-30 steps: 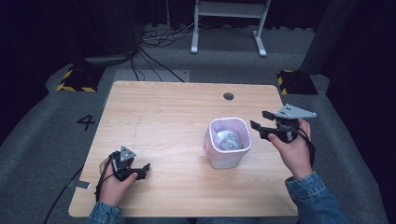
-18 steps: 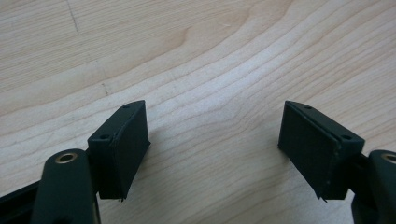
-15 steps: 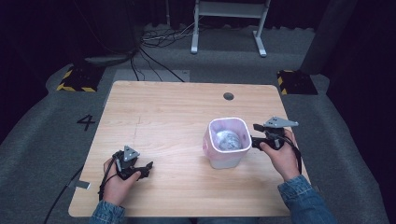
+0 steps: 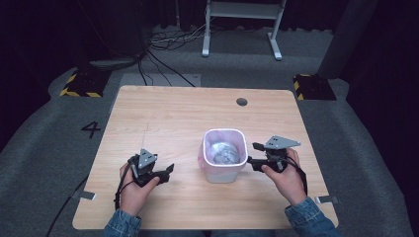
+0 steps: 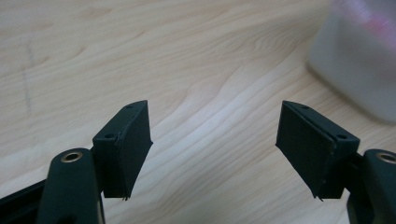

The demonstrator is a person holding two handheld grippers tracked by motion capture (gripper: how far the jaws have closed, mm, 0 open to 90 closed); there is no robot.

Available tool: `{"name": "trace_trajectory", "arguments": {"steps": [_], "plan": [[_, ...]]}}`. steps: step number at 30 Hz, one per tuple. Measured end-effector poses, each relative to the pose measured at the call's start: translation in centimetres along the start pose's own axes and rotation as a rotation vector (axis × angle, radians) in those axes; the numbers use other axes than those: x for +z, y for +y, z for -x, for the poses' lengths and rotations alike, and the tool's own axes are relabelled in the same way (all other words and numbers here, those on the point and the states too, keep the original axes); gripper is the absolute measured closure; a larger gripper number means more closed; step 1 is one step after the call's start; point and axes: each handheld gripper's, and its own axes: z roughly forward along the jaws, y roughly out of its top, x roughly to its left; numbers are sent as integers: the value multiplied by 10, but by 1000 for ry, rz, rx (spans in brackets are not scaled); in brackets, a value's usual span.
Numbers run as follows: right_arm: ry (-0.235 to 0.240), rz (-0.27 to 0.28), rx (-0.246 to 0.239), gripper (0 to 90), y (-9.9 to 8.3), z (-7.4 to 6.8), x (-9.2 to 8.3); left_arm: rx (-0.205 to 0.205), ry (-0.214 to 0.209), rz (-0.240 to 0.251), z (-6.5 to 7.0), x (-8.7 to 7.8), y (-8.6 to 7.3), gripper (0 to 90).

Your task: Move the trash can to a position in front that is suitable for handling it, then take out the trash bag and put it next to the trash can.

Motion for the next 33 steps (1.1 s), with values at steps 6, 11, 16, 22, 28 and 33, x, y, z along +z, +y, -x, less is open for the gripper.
{"name": "trace_trajectory", "arguments": {"steps": [6, 11, 16, 22, 28, 33], "plan": [[25, -9, -18, 359, -2, -14, 12, 48, -28, -2, 14, 6, 7, 261], [7, -5, -36, 343, -3, -16, 14, 70, -31, -12, 18, 7, 7, 257], [-5, 4, -35, 344, -8, -14, 0, 117, -52, -33, 21, 5, 7, 249], [24, -9, -66, 330, -14, -19, -12, 151, -91, -39, 28, -1, 7, 232], [100, -32, -135, 297, -13, -34, -10, 213, -195, 9, 38, -1, 11, 224], [184, -24, -189, 291, -10, -39, -2, 252, -231, 34, 47, 8, 14, 216]]}}
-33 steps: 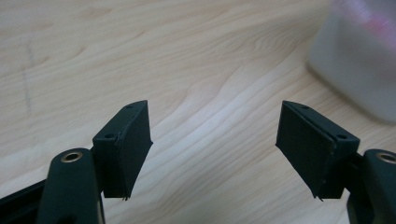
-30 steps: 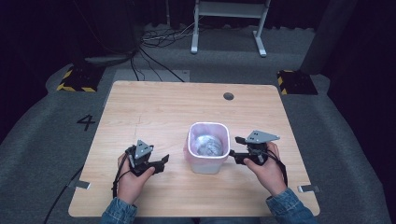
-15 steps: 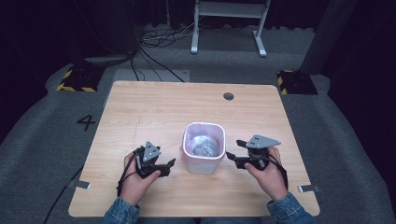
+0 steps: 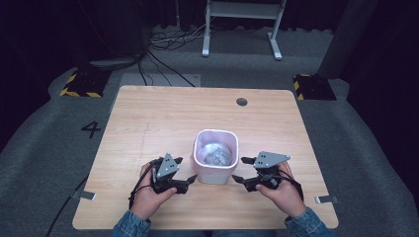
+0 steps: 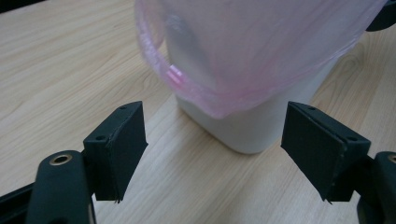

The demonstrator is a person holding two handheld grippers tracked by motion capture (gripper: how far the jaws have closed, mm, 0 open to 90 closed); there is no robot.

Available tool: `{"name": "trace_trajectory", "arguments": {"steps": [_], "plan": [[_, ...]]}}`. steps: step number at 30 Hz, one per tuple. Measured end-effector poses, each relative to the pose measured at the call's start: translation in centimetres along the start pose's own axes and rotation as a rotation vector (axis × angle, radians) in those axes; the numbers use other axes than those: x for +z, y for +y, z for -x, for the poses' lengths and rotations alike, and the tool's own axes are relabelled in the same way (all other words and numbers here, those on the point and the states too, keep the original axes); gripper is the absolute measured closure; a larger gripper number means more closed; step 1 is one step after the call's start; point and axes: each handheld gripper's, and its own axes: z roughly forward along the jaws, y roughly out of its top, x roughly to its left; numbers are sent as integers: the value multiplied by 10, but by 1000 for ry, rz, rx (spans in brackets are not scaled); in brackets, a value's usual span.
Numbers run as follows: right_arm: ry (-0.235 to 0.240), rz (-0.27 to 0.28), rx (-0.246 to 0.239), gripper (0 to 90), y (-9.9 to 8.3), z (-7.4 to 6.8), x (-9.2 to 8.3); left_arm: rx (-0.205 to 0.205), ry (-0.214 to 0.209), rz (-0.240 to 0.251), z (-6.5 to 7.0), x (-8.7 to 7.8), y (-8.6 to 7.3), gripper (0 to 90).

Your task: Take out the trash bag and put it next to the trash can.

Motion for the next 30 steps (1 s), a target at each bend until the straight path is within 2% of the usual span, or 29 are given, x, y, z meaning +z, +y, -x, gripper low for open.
{"name": "trace_trajectory", "arguments": {"steps": [4, 7, 8, 9, 10, 12, 13, 14, 15, 17, 18, 20, 22, 26, 30], "plan": [[19, 3, -10, 309, 3, 4, 5, 15, -36, -3, -1, 7, 1, 226], [79, 5, -23, 348, 4, 6, 8, -4, -92, -16, -2, 7, 4, 310], [111, 7, -25, 365, 4, 5, 9, -4, -92, -16, -2, 7, 4, 343], [111, 7, -25, 365, 4, 5, 9, -1, -119, -10, -2, 6, 6, 343], [127, -4, -35, 406, 4, 4, 11, 3, -146, -5, -1, 5, 8, 458], [122, -16, -38, 520, 4, 4, 10, 53, -126, -60, 5, 3, 15, 497], [115, -19, -41, 566, 4, 4, 9, 54, -126, -87, 6, 2, 17, 555], [115, -19, -41, 566, 4, 4, 9, 54, -126, -87, 6, 2, 17, 648], [102, -34, -51, 712, 4, 5, 4, 43, -144, -89, 5, -1, 17, 773], [103, -19, -51, 803, 3, 5, 0, 22, -177, -73, 6, -3, 16, 846], [102, -10, -52, 832, 4, 4, -3, 30, -170, -77, 7, -5, 16, 870], [92, -4, -63, 878, 5, 1, -9, 34, -166, -72, 10, -8, 17, 891], [101, 5, -64, 893, 5, -1, -15, 38, -169, -73, 12, -12, 19, 893], [108, 28, -76, 900, 7, -6, -29, 55, -179, -69, 18, -22, 21, 895], [110, 57, -93, 900, 10, -13, -43, 73, -197, -43, 25, -35, 26, 895]]}}
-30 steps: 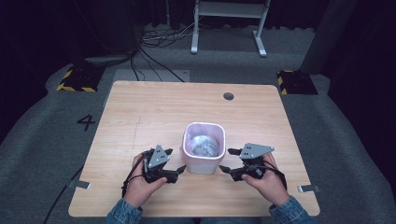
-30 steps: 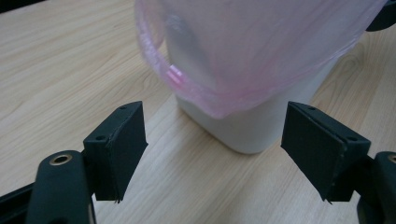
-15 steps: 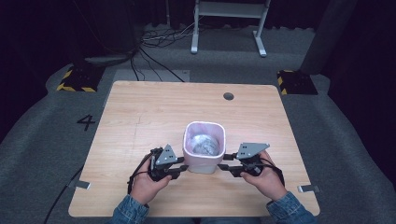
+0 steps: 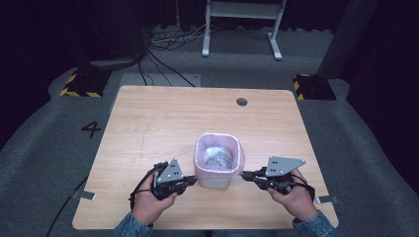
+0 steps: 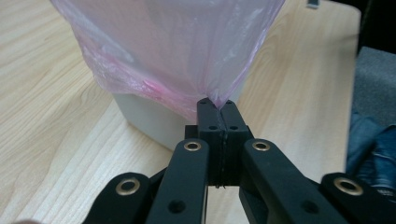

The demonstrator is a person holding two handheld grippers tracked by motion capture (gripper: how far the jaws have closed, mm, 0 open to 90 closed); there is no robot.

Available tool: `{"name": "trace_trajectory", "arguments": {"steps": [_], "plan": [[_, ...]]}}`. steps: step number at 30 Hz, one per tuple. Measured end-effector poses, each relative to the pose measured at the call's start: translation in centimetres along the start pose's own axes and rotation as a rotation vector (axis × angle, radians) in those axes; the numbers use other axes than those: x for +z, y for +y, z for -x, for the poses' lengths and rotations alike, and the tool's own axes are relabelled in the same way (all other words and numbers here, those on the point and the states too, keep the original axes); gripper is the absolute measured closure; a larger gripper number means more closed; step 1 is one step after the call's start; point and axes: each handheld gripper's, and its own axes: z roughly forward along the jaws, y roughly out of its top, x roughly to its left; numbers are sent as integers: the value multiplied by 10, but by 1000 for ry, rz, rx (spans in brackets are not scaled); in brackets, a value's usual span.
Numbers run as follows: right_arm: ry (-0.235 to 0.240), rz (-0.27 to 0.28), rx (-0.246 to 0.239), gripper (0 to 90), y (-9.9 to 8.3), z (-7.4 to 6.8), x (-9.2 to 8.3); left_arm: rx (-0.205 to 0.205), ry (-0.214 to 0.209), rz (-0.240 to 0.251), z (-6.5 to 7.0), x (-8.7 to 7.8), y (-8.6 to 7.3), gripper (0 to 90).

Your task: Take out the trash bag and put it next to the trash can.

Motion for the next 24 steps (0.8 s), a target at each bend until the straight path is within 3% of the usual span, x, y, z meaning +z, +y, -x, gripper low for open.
{"name": "trace_trajectory", "arguments": {"steps": [6, 9, 12, 18, 21, 24], "plan": [[-6, 44, -32, 900, 12, -6, -17, 33, -13, 56, 9, -18, 10, 895], [-18, 63, -53, 900, 19, -9, -24, 68, -13, 101, 12, -27, 16, 895], [-34, 85, -74, 900, 28, -10, -29, 69, -25, 131, 12, -34, 25, 895], [-75, 117, -73, 900, 42, -4, -31, 49, -32, 193, 3, -40, 31, 894], [-104, 122, -55, 900, 44, 4, -30, 5, -31, 213, -11, -39, 31, 893], [-126, 113, -30, 900, 44, 11, -25, -21, 12, 197, -22, -33, 32, 892]]}}
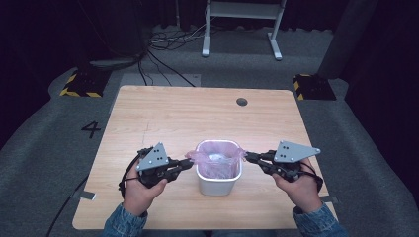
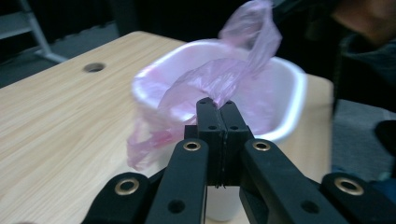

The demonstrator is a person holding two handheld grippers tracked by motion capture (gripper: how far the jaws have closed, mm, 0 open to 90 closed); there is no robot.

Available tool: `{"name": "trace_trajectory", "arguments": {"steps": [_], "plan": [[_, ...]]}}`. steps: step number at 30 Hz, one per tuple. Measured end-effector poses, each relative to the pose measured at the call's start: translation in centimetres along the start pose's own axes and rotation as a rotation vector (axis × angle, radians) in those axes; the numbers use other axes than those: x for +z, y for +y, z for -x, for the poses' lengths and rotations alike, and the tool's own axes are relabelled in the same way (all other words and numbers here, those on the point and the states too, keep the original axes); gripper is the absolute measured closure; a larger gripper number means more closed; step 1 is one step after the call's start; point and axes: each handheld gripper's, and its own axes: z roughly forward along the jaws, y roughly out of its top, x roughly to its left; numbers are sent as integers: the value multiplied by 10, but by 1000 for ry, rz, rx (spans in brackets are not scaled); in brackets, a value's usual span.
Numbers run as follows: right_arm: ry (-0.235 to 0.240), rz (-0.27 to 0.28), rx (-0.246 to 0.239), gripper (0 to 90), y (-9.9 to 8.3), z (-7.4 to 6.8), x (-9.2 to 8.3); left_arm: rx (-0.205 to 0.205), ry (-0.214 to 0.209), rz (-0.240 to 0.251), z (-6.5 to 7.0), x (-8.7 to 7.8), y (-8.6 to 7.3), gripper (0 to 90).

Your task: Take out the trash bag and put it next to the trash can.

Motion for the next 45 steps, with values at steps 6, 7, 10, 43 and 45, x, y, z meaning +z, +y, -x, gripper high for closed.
{"name": "trace_trajectory", "arguments": {"steps": [6, 7, 10, 43, 45], "plan": [[-35, -43, 29, 900, -2, 6, 14, -55, 26, -34, -15, 10, -11, 885], [-43, -54, 32, 900, -3, 7, 16, -52, 30, -42, -16, 12, -12, 885], [-66, -88, 46, 900, -7, 11, 21, -55, 44, -74, -15, 19, -15, 886], [-177, -129, 85, 867, -6, 29, 30, -79, 189, -154, -20, 28, -10, 764], [-179, -114, 69, 871, 4, 28, 30, -76, 190, -133, -19, 25, -5, 764]]}}
